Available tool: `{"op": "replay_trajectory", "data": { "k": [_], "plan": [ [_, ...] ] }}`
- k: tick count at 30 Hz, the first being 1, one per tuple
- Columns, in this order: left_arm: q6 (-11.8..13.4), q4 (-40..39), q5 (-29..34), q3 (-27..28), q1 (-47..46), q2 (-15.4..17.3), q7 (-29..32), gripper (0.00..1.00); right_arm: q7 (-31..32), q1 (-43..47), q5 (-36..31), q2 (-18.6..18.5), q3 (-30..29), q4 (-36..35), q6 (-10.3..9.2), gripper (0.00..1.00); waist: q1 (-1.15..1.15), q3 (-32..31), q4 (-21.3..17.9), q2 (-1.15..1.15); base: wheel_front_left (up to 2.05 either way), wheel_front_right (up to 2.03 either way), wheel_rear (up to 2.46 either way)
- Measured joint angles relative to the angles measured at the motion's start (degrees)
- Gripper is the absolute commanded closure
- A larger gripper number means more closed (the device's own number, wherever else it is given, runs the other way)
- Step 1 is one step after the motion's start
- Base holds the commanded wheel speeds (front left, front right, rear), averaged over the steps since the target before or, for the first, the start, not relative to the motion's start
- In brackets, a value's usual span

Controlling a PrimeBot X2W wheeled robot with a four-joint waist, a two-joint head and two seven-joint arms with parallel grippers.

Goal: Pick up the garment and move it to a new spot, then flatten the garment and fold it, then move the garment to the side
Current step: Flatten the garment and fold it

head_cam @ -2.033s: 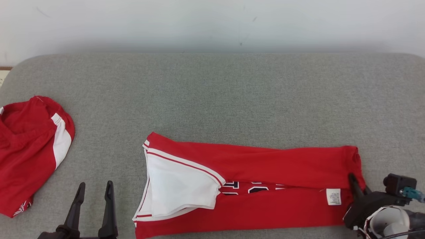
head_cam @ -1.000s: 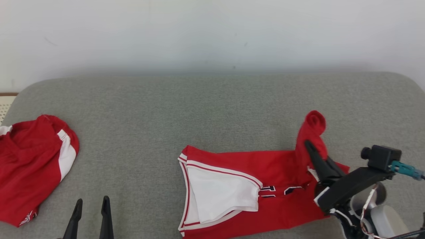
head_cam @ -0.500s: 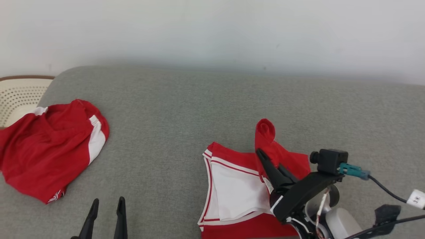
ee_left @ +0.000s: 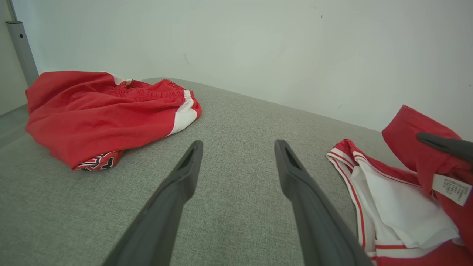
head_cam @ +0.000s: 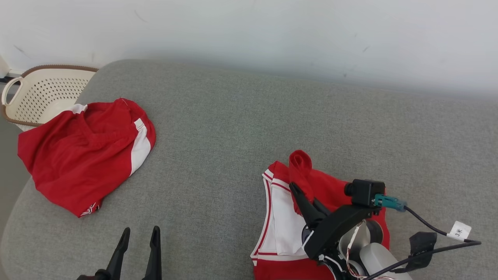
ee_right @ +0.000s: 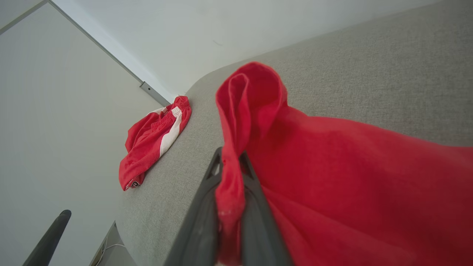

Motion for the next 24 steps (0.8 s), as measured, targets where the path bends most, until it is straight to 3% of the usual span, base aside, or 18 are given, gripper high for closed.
{"op": "replay_trajectory", "data": {
  "k": [1, 2, 3, 9, 13, 24],
  "plan": [
    [0.0, 0.2, 0.0, 0.1, 0.0, 0.0, 0.0, 0.00, -0.2, -0.1, 0.1, 0.1, 0.2, 0.8, 0.00, 1.00, 0.00, 0.1, 0.1, 0.00, 0.00, 0.00, 0.00],
    [0.0, 0.3, 0.0, 0.1, 0.0, 0.0, 0.0, 0.00, -0.2, -0.1, 0.6, 0.1, 0.5, 1.4, 0.00, 0.64, 0.00, 0.1, 0.1, 0.00, 0.00, 0.00, 0.00],
    [0.0, 0.4, 0.0, 0.2, -0.1, 0.0, 0.0, 0.00, -0.5, -0.1, 1.1, 0.2, 0.8, 1.7, 0.00, 0.00, 0.00, 0.0, 0.1, 0.00, 0.00, 0.00, 0.00],
    [0.0, 0.7, 0.0, 0.6, 0.0, 0.0, 0.0, 0.00, -3.0, -1.3, 4.0, 0.1, 1.8, 0.3, 0.00, 0.00, 0.00, -0.3, -0.7, 0.00, 0.00, 0.00, 0.00],
    [0.0, 0.7, 0.0, 0.8, 0.0, 0.0, 0.0, 0.00, -5.7, -1.7, 5.7, -1.8, 2.2, -3.1, 0.00, 0.00, 0.00, -0.5, -1.7, 0.00, 0.00, 0.00, 0.00],
    [-0.1, 0.4, 0.0, 1.6, 0.1, 0.0, 0.0, 0.00, -11.1, 0.3, 2.4, -8.9, -6.1, -6.6, 0.00, 0.00, 0.00, -0.5, -3.1, 0.00, 0.00, 0.00, 0.00]
  ]
}}
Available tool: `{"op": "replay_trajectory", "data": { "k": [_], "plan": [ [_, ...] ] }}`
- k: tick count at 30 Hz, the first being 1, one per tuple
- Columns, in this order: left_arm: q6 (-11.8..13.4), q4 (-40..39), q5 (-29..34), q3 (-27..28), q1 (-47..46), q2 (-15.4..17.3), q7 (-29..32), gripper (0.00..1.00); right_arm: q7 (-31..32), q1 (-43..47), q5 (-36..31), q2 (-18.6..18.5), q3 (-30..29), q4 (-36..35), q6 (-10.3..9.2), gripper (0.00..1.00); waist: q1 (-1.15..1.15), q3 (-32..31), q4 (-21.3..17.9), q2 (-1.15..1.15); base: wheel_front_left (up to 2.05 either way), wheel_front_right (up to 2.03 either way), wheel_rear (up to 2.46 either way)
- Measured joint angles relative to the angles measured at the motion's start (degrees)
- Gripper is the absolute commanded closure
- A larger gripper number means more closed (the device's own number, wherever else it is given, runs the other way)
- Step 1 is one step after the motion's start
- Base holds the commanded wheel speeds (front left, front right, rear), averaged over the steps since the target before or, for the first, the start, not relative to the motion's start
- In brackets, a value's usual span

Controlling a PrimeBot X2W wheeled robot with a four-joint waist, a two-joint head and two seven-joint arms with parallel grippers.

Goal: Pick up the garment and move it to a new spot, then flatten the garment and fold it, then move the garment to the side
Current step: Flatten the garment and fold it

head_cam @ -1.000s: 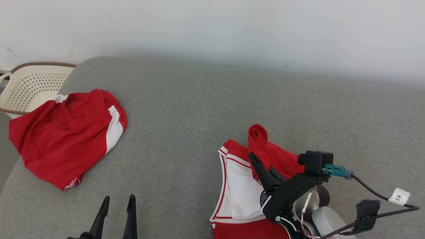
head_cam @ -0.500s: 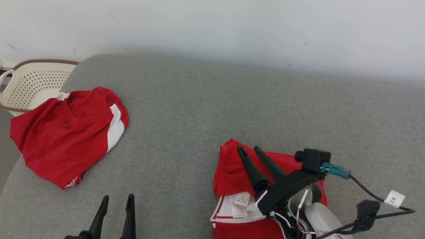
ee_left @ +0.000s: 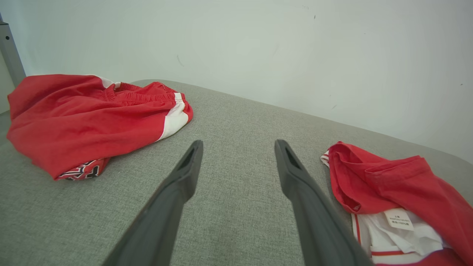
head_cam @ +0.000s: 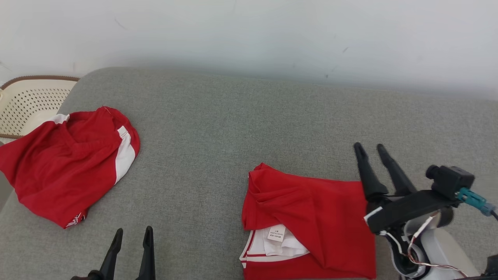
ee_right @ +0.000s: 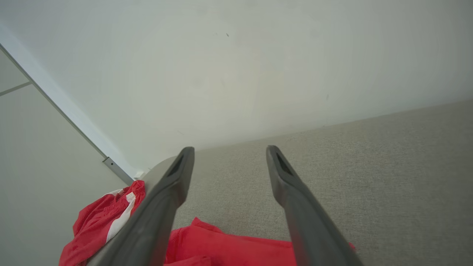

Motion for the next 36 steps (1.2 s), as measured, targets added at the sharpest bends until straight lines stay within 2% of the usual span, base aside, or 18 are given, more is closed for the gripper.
{"op": "replay_trajectory", "data": {
  "k": [6, 8, 9, 11, 12, 13, 17, 20, 27, 36],
  "plan": [
    [0.0, -0.2, 0.0, 0.4, 0.0, 0.0, 0.0, 0.00, -1.5, 2.4, -6.8, -2.5, -3.0, 2.2, 0.00, 0.00, 0.00, 0.2, -0.1, 0.00, 0.00, 0.00, 0.00],
    [0.0, -0.2, 0.0, 0.5, 0.0, 0.0, 0.0, 0.00, -1.7, 3.1, -7.1, -2.3, -3.6, 3.5, 0.00, 0.28, 0.00, 0.3, -0.2, 0.00, 0.00, 0.00, 0.00],
    [0.0, -0.3, 0.0, 0.4, 0.1, 0.0, 0.0, 0.00, -1.8, 3.4, -7.9, -2.2, -3.5, 4.3, 0.00, 0.36, 0.00, 0.3, -0.3, 0.00, 0.00, 0.00, 0.00],
    [0.1, -0.6, 0.1, 0.2, 0.2, 0.0, 0.0, 0.00, -2.5, 3.4, -8.6, -1.9, -3.4, 5.8, 0.00, 0.84, 0.00, 0.4, -0.4, 0.00, 0.00, 0.00, 0.00],
    [0.2, -0.7, 0.2, 0.2, 0.2, 0.0, 0.0, 0.00, -2.7, 3.4, -9.0, -1.8, -2.9, 6.8, 0.00, 0.84, 0.00, 0.5, -0.5, 0.00, 0.00, 0.00, 0.00],
    [0.2, -0.7, 0.3, 0.2, 0.2, 0.0, 0.0, 0.00, -3.2, 3.3, -10.2, -1.9, -2.2, 7.9, 0.00, 1.00, 0.00, 0.5, -0.5, 0.00, 0.00, 0.00, 0.00],
    [-0.1, -0.5, 0.6, 0.5, 0.0, 0.0, 0.0, 0.00, -5.1, 1.7, -11.6, -1.3, 1.2, 13.3, 0.00, 1.00, 0.00, 0.9, -0.7, 0.00, 0.00, 0.00, 0.00],
    [-0.6, -0.2, 1.1, 0.4, -0.5, 0.0, 0.0, 0.00, -7.3, -1.1, -13.5, -1.5, 5.3, 20.2, 0.00, 1.00, 0.00, 1.2, -0.4, 0.00, 0.00, 0.00, 0.00],
    [-1.1, 0.4, 1.5, 0.6, -1.0, 0.0, 0.0, 0.00, -9.8, -5.2, -14.5, -0.3, 9.9, 31.2, 0.00, 1.00, 0.00, 1.2, 0.6, 0.00, 0.00, 0.00, 0.00],
    [-1.5, 0.5, 1.5, 0.7, -1.0, 0.0, 0.0, 0.00, -10.1, -6.4, -13.9, 3.8, 11.4, 32.0, 0.00, 1.00, 0.00, 1.3, 1.6, 0.00, 0.00, 0.00, 0.00]
  ]
}}
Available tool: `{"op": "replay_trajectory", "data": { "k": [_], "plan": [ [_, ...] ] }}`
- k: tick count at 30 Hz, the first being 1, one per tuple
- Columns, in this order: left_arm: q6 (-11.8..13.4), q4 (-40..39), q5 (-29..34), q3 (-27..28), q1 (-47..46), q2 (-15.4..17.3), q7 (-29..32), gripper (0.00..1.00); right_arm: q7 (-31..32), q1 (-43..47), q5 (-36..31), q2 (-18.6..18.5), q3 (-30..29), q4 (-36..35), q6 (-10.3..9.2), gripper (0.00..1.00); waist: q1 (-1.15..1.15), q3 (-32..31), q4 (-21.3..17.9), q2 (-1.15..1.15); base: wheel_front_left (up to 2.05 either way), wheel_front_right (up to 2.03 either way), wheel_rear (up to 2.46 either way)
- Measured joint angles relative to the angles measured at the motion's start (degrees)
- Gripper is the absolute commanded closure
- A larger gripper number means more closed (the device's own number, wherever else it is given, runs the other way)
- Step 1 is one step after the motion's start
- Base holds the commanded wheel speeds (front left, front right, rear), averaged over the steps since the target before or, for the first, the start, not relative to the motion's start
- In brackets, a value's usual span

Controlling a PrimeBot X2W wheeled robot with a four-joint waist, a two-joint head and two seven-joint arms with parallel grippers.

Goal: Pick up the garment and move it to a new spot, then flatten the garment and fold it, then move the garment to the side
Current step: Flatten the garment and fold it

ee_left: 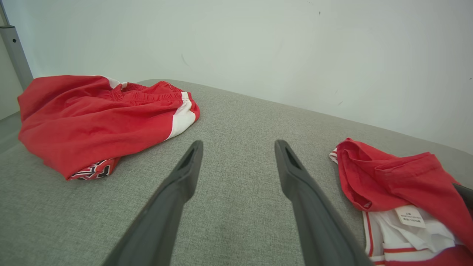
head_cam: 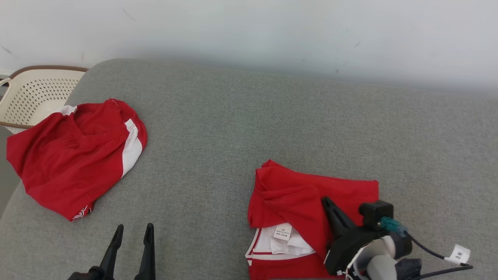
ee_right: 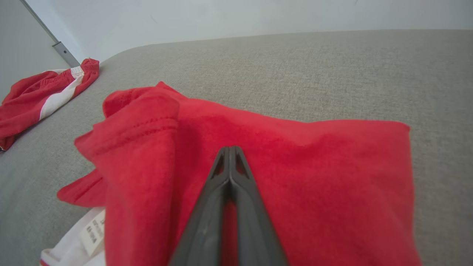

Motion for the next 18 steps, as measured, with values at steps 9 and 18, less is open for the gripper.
{"op": "replay_trajectory", "data": {
  "k": [9, 18],
  "plan": [
    [0.3, 0.2, -0.1, -0.6, -0.1, 0.0, 0.0, 0.00, 0.0, 0.5, 3.8, 2.4, 7.7, -2.9, 0.00, 1.00, 0.00, 0.1, 1.0, 0.00, 0.00, 0.00, 0.00],
    [0.8, 0.0, -0.5, -0.4, 0.0, 0.0, 0.0, 0.00, 0.0, 3.1, 11.2, -0.3, 19.9, -6.8, 0.00, 1.00, 0.00, 0.0, 1.2, 0.00, 0.00, 0.00, 0.00]
  ]
}}
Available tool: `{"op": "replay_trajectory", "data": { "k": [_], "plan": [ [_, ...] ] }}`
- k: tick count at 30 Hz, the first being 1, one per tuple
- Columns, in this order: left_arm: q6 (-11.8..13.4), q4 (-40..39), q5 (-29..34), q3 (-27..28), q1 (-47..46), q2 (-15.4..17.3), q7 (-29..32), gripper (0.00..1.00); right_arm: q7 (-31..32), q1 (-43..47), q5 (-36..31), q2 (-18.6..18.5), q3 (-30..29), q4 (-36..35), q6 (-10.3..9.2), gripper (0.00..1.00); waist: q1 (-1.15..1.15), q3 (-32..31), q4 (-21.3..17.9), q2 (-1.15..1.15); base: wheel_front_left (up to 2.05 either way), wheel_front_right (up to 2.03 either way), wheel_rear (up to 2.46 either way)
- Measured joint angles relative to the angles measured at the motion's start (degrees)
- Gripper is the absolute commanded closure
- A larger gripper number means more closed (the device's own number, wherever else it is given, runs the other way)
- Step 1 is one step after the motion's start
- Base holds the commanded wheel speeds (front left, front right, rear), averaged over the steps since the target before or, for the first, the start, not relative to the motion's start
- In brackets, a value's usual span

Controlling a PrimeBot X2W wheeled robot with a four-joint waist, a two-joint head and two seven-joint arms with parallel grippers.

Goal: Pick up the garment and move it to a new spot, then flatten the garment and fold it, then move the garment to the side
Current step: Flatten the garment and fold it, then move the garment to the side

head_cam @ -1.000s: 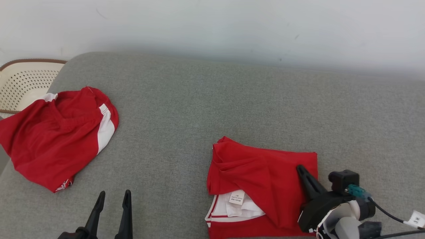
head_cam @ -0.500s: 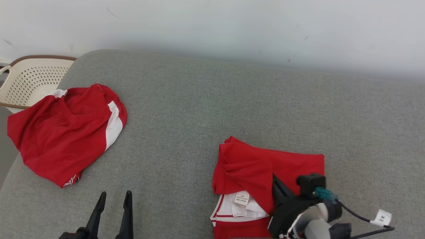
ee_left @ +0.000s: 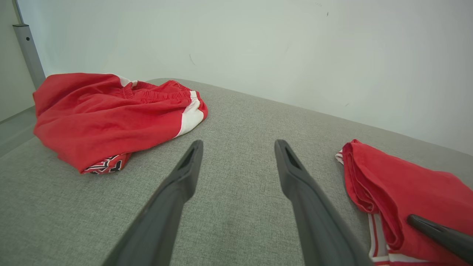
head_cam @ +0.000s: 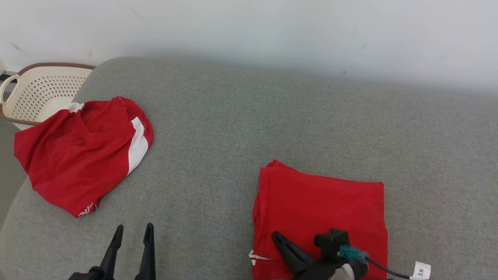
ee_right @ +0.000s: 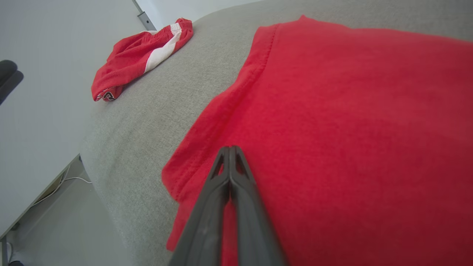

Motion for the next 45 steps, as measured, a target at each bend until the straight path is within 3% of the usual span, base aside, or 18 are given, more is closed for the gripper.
{"op": "replay_trajectory", "data": {
  "k": [6, 12, 14, 17, 18, 19, 30, 45],
  "plan": [
    [0.4, -0.4, -0.1, 0.1, 0.0, 0.0, 0.0, 0.00, 0.0, -0.5, 3.4, -2.2, 0.0, -5.4, 0.00, 1.00, 0.00, 0.1, -1.1, 0.00, 0.00, 0.00, 0.00],
    [0.6, -0.5, -0.2, 0.4, 0.0, 0.0, 0.0, 0.00, 0.0, -0.5, 3.1, -4.2, -5.7, -10.1, 0.00, 1.00, 0.00, 0.3, -2.1, 0.00, 0.00, 0.00, 0.00],
    [0.6, -0.8, -0.2, 0.5, 0.1, 0.0, 0.0, 0.00, 0.0, 0.0, 1.8, -5.3, -10.1, -11.5, 0.00, 1.00, 0.00, 0.2, -2.6, 0.00, 0.00, 0.00, 0.00],
    [0.6, -0.9, -0.2, 0.8, 0.2, 0.0, 0.0, 0.00, 0.0, 0.9, 0.7, -5.9, -13.3, -12.2, 0.00, 0.52, 0.00, 0.0, -3.0, 0.00, 0.00, 0.00, 0.00],
    [0.6, -1.0, -0.2, 0.8, 0.3, 0.0, 0.0, 0.00, 0.0, 1.4, 0.2, -6.1, -15.0, -12.5, 0.00, 0.30, 0.00, -0.1, -3.2, 0.00, 0.00, 0.00, 0.00],
    [0.7, -1.2, -0.2, 0.9, 0.5, 0.0, 0.0, 0.00, 0.0, 1.9, -0.2, -6.3, -16.7, -13.2, 0.00, 0.02, 0.00, -0.1, -3.5, 0.00, 0.00, 0.00, 0.00],
    [1.6, -3.6, 0.3, 3.5, 1.9, 0.0, 0.0, 0.00, -0.2, 6.9, -2.6, -7.5, -26.9, -12.6, 0.00, 0.00, 0.00, -1.2, -6.6, 0.00, 0.00, 0.00, 0.00],
    [1.3, -4.2, 0.9, 5.5, 2.5, 0.0, 0.0, 0.00, 4.4, 7.4, 4.2, -7.8, -22.4, -6.1, 0.00, 0.00, 0.00, -2.6, -8.4, 0.00, 0.00, 0.00, 0.00]
  ]
}}
